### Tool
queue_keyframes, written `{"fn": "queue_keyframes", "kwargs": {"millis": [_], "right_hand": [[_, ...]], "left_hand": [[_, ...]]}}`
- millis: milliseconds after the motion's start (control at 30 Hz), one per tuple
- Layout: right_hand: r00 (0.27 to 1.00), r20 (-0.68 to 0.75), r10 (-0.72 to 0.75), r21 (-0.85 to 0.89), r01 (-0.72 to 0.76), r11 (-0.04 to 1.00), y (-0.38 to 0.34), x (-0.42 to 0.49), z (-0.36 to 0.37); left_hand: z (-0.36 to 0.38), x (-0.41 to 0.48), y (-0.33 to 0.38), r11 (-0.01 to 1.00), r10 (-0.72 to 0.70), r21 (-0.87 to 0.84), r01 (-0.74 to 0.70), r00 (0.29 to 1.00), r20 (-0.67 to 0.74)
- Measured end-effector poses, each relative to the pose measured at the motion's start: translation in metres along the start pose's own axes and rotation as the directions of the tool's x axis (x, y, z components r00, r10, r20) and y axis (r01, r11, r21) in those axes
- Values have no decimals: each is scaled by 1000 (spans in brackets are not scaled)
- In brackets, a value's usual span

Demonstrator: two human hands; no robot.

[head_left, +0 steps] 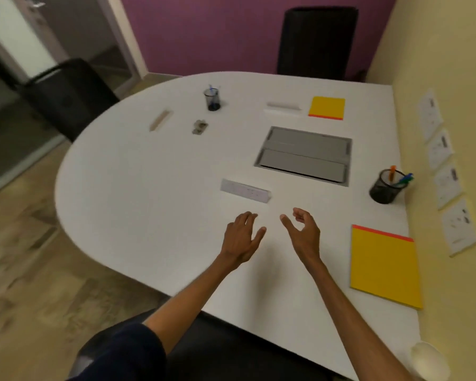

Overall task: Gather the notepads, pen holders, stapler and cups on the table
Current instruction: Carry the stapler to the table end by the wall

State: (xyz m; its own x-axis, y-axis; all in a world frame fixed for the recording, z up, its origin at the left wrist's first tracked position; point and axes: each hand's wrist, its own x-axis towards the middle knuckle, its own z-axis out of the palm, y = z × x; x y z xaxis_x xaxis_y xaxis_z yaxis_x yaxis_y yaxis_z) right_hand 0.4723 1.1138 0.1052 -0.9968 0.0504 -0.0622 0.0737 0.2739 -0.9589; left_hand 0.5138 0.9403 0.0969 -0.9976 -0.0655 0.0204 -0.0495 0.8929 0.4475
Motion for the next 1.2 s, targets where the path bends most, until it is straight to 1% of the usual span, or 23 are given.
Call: {"fn": "queue_keyframes", "kwargs": {"millis": [133, 233, 300, 500, 567, 633, 767, 867, 1033, 1133, 1200], "right_hand": [[994, 62, -85, -13, 86, 996, -27, -32, 49], [987, 101, -123, -39, 128, 991, -47, -58, 92], [981, 126, -150, -53, 158, 986, -62, -71, 124], [946, 235, -223, -74, 247, 966, -109, -98, 233], [925, 302, -232, -83, 268, 960, -124, -105, 273], [889, 384, -250, -103, 310, 945, -137, -110, 312], [811, 511, -286, -113, 393, 913, -160, -122, 384], [773, 567, -286, -116, 419, 901, -169, -127, 429], [758, 601, -254, -142, 413, 900, -165, -120, 488], [763, 599, -243, -145, 401, 904, -163, -100, 520], [780, 580, -236, -147, 384, 911, -165, -79, 540]], "left_hand": [[-61, -27, -58, 994, -101, -32, 101, 995, 1], [-106, -54, -104, 994, -107, 21, 106, 991, 77], [-132, -73, -139, 992, -123, 54, 118, 987, 99], [-199, -132, -225, 966, -254, 38, 254, 967, 2], [-217, -151, -250, 962, -265, 68, 266, 964, -30], [-234, -165, -277, 953, -291, 66, 295, 954, -68], [-260, -185, -325, 927, -369, -4, 374, 911, -184], [-272, -193, -358, 909, -410, -19, 417, 884, -224], [-284, -185, -413, 882, -462, -17, 472, 855, -238], [-285, -163, -447, 883, -458, 7, 469, 865, -207], [-287, -139, -471, 886, -455, 8, 464, 872, -178]]}}
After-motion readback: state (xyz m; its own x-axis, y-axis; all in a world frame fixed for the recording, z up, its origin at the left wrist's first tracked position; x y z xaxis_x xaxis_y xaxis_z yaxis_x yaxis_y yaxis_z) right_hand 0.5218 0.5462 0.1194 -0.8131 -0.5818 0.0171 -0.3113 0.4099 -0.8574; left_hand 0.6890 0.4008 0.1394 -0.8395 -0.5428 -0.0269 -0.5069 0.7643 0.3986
